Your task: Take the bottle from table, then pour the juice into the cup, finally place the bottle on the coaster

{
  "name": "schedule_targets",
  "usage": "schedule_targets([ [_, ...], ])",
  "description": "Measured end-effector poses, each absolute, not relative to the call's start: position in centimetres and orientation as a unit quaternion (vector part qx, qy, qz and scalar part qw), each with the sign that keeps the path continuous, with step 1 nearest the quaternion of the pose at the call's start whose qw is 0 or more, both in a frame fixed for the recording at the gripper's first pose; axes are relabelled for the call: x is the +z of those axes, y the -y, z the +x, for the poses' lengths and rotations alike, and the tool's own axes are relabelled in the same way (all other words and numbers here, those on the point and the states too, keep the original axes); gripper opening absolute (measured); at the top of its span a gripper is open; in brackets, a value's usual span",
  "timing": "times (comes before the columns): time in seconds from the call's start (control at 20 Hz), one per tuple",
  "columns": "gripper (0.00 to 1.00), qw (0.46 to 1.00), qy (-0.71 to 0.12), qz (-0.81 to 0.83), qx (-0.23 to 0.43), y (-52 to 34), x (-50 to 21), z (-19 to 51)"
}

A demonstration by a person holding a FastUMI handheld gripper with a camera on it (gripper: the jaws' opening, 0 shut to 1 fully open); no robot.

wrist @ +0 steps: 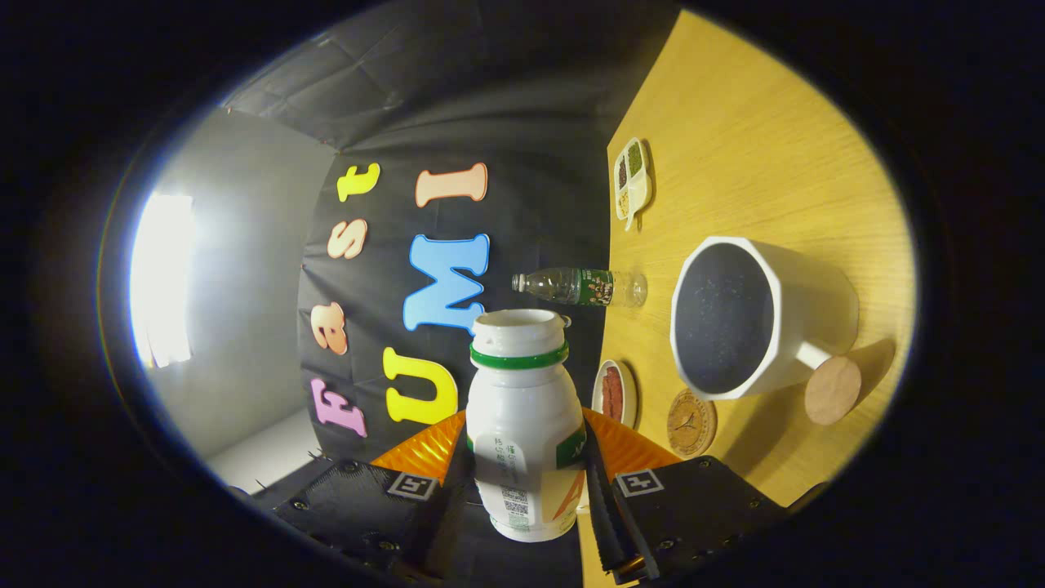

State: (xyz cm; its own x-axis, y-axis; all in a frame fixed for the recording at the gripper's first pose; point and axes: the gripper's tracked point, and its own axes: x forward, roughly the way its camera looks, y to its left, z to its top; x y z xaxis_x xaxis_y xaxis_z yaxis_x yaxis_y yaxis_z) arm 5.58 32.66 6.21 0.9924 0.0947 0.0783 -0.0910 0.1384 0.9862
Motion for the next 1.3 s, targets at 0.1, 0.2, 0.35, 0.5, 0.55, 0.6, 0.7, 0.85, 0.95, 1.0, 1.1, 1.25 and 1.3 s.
schedule_targets([
  [0.1,0.64,0.789,-0.022,0.613,0.047,-33.1,4.8,5.8],
  [0.2,0.65,0.819,-0.038,0.571,0.040,-33.4,3.7,5.7],
  [0.35,0.65,0.851,-0.056,0.521,0.028,-33.5,2.4,5.7],
  [0.5,0.65,0.877,-0.053,0.477,0.021,-33.0,2.1,5.7],
  [0.55,0.65,0.886,-0.053,0.460,0.012,-32.6,1.8,5.6],
  [0.6,0.65,0.897,-0.055,0.439,0.003,-32.2,1.5,5.6],
  [0.7,0.65,0.916,-0.052,0.397,-0.004,-31.9,1.8,5.5],
  [0.85,0.65,0.930,-0.035,0.366,0.012,-32.7,3.7,5.1],
  [0.95,0.65,0.937,-0.014,0.348,0.025,-33.1,5.9,4.6],
  [1.0,0.65,0.943,-0.005,0.332,0.027,-33.0,7.0,4.4],
  [1.1,0.65,0.957,0.009,0.290,0.021,-32.4,8.9,3.6],
  [1.25,0.65,0.977,0.029,0.213,-0.001,-30.8,12.0,2.9],
  [1.3,0.65,0.982,0.040,0.185,-0.009,-30.1,13.2,2.6],
])
